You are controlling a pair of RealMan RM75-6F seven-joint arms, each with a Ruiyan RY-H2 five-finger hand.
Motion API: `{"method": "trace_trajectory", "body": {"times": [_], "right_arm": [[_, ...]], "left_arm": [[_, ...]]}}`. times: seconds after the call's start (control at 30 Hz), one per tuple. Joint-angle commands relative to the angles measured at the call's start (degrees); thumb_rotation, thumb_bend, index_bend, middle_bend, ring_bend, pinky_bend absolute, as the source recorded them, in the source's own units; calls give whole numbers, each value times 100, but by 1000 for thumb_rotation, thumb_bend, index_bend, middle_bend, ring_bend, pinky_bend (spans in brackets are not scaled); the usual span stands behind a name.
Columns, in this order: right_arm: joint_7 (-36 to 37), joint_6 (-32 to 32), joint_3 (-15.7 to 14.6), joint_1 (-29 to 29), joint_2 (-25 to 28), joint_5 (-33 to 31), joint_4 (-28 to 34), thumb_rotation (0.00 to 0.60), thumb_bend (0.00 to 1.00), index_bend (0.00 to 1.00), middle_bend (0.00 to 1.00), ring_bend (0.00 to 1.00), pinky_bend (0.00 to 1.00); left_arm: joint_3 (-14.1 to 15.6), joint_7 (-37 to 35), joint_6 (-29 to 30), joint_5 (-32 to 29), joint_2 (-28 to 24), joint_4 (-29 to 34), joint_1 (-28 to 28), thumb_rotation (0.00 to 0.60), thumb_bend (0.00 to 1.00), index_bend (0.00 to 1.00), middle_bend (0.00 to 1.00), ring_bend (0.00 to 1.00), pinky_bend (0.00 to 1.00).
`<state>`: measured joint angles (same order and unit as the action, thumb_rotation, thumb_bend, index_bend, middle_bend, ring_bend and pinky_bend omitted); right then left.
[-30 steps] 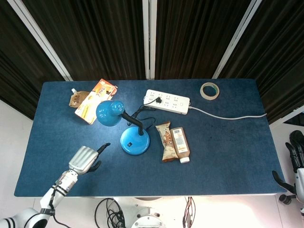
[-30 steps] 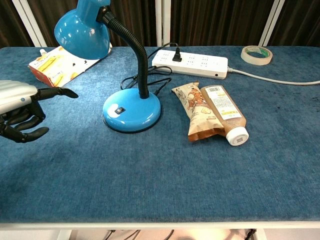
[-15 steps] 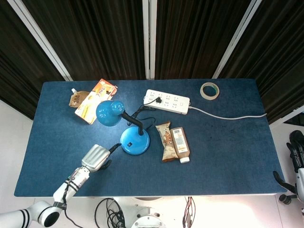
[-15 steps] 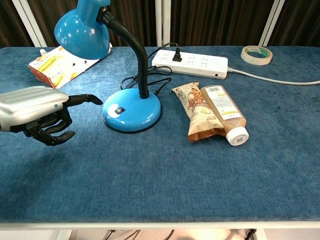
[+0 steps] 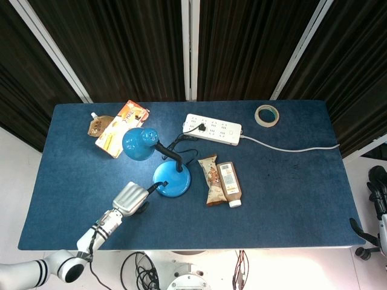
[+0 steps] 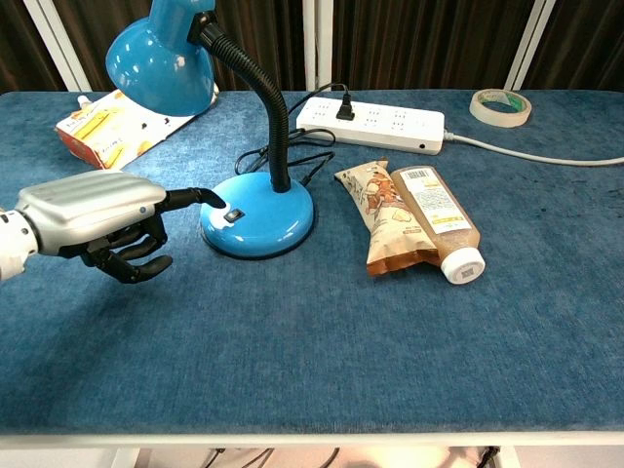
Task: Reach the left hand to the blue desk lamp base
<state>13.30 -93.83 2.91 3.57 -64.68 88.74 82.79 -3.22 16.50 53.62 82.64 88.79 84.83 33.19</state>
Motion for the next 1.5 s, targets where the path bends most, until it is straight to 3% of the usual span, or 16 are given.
{"method": "trace_trajectory", "body": {"times": [0.03, 1.27, 1.5], "right_arm": [[24, 11, -3, 5, -7, -13, -22, 600, 200, 0, 0, 0, 0], [75, 180, 13, -17, -22, -126, -81, 600, 202, 0, 0, 0, 0], [138, 172, 34, -13, -20, -148, -108, 600, 202, 0, 0, 0, 0]], "left_arm": [[-13, 7, -55, -67, 22, -12, 52, 600, 472, 110, 849, 816, 847], [120, 145, -114, -358, 224, -228, 328, 600, 475, 110, 849, 817, 850], [91, 235, 191, -305, 59, -33, 257, 600, 476, 110, 849, 817, 850]]}}
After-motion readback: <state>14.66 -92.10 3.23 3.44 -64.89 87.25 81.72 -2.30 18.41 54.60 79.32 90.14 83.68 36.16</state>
